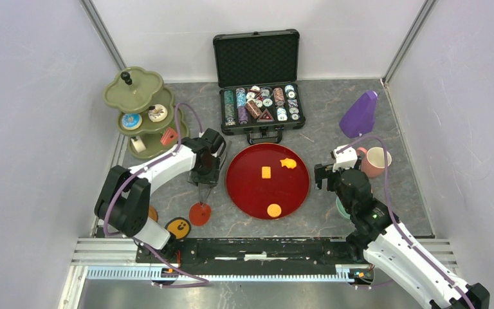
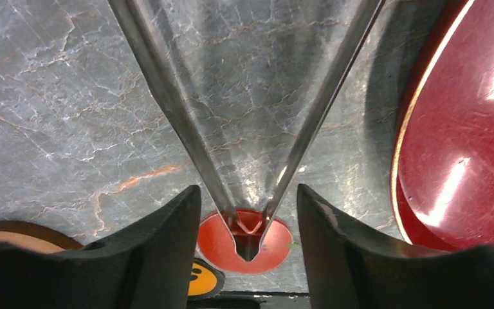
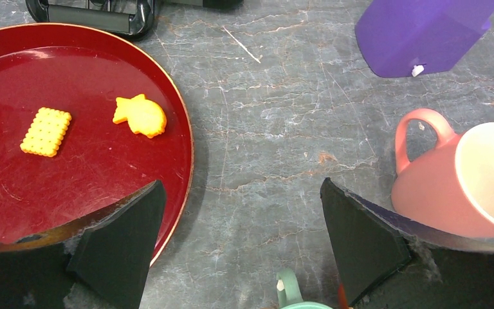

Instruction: Serve the afternoon tea

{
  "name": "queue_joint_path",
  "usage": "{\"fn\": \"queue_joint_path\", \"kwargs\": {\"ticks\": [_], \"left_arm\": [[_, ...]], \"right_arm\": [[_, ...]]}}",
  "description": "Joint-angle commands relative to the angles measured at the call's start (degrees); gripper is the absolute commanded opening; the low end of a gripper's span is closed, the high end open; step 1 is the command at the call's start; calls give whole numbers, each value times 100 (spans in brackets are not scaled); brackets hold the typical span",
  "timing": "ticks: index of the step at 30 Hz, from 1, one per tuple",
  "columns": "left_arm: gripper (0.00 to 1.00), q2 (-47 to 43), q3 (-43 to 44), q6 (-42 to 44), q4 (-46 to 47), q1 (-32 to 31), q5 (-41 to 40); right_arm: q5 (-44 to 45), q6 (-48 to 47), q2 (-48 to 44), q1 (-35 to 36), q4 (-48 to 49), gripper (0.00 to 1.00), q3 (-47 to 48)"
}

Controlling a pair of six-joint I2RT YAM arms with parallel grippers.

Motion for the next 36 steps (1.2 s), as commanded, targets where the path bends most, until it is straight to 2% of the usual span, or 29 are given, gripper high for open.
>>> {"fn": "queue_joint_path", "kwargs": {"ticks": [1, 7, 12, 14, 15, 16, 20, 24, 26, 30, 36], "left_arm": [[66, 109, 283, 371, 422, -10, 255], [73, 481, 583, 367, 502, -17, 133], [79, 281, 336, 243, 856, -21, -348], [86, 98, 204, 149, 939, -17, -443], [95, -43, 144, 114, 989, -17, -483], [100, -221, 44, 59, 1072, -17, -567], [100, -673, -241, -6, 1372, -8, -789], [100, -467, -372, -185, 1666, 29, -1158], [100, -433, -638, -184, 2131, 45, -918], [100, -427, -999, -280, 2924, 45, -978], [100, -54, -943, -139, 3083, 53, -853]], "right_arm": [[-13, -5, -63, 21, 191, 98, 72], [-51, -6, -193, 21, 216, 98, 55], [-80, -3, -284, 20, 262, 98, 19], [-116, -13, -289, 13, 269, 98, 20], [-146, -13, -291, 16, 275, 98, 19], [-165, -11, -298, 18, 282, 98, 30], [-184, -11, -357, 17, 289, 98, 14], [-210, -19, -457, 16, 317, 98, -3], [-224, -12, -498, 14, 309, 98, 0], [-215, -12, -566, 17, 301, 98, -7], [-180, -7, -628, 12, 298, 98, -23]]}}
